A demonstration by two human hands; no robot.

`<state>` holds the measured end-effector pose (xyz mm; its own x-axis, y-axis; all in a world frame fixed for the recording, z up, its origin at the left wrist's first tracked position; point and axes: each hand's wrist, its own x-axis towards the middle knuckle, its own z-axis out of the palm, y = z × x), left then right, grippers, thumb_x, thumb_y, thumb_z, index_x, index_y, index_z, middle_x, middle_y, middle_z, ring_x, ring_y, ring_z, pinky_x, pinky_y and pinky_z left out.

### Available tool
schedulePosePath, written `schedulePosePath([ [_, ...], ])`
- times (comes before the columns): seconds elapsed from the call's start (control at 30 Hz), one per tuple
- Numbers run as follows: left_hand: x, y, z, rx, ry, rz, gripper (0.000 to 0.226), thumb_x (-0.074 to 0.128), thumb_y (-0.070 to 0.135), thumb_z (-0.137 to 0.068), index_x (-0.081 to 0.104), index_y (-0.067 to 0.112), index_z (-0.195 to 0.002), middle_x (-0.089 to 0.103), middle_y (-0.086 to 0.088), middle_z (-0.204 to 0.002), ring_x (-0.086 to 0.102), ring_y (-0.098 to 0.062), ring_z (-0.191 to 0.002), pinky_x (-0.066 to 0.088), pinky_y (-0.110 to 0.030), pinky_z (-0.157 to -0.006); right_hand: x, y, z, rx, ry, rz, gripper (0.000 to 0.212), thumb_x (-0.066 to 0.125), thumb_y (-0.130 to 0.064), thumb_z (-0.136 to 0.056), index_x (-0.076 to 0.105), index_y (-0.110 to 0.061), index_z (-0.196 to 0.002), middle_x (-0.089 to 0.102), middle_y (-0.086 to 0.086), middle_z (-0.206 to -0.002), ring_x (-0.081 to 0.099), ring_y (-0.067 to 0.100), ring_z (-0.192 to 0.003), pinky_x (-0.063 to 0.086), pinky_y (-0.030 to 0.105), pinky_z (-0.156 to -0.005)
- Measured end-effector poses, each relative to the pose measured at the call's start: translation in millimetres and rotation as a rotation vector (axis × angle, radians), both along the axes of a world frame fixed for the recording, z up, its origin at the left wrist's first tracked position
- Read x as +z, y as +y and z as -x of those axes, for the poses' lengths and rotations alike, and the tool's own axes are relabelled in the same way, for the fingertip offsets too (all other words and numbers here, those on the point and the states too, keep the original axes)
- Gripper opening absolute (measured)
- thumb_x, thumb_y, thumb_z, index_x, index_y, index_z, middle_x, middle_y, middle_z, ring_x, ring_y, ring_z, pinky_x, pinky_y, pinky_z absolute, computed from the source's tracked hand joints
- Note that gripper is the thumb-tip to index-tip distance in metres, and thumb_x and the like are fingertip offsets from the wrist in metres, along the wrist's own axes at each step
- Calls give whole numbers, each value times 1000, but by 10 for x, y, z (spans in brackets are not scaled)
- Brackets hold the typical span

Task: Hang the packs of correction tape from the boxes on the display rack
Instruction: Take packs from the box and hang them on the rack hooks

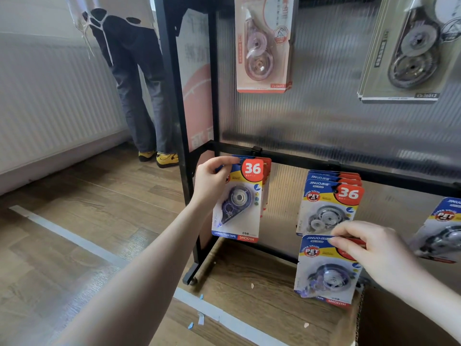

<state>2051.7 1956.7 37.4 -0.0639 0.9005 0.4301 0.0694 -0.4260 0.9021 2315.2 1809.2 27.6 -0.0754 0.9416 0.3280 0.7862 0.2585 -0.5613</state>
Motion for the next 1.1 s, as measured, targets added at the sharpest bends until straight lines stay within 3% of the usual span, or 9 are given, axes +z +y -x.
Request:
schedulePosePath([
  [0.23,-22,-39,-83,119,-17,2,8,73,20,-78,66,16,-79,66,7,-82,67,-6,-76,53,-20,-61,-14,68,90,12,-26,42,3,66,-24,-83,64,-24,-80,62,-16,-82,58,-3,-80,44,16,-61],
  [0.4,-10,-24,-95,166,20,-36,28,73,19,-79,56,21,-101,59,4,-105,63,-12,-92,56,-22,-70,6,81,124,30,-54,43,5,65,-25,-83,61,-25,-80,60,-19,-81,56,-6,-79,41,13,-60],
  [0.57,-45,41,-26,14,-14,32,6,64,14,-86,65,15,-92,65,2,-96,67,-22,-94,57,-34,-75,1,88,138,30,-62,50,4,64,-28,-83,61,-25,-82,59,-21,-82,55,-8,-80,41,11,-59],
  [0.73,-90,118,-29,23,94,5,10,60,7,-88,64,10,-97,65,2,-94,66,-11,-86,55,-18,-67,-32,136,173,42,-72,85,7,63,-30,-84,63,-23,-84,62,-16,-85,58,-4,-81,48,17,-62],
  [0.87,-61,235,-50,120,320,-104,16,58,0,-87,67,9,-98,61,3,-96,60,-13,-92,52,-19,-70,-13,244,250,53,-123,69,7,61,-32,-86,60,-26,-81,61,-16,-83,58,-2,-82,53,23,-67],
  [1.1,1,329,-98,245,570,-243,19,59,1,-87,70,7,-101,62,-8,-104,47,-9,-91,32,5,-65,46,429,468,72,-175,48,8,58,-33,-89,57,-30,-81,59,-17,-81,57,1,-81,51,25,-68],
])
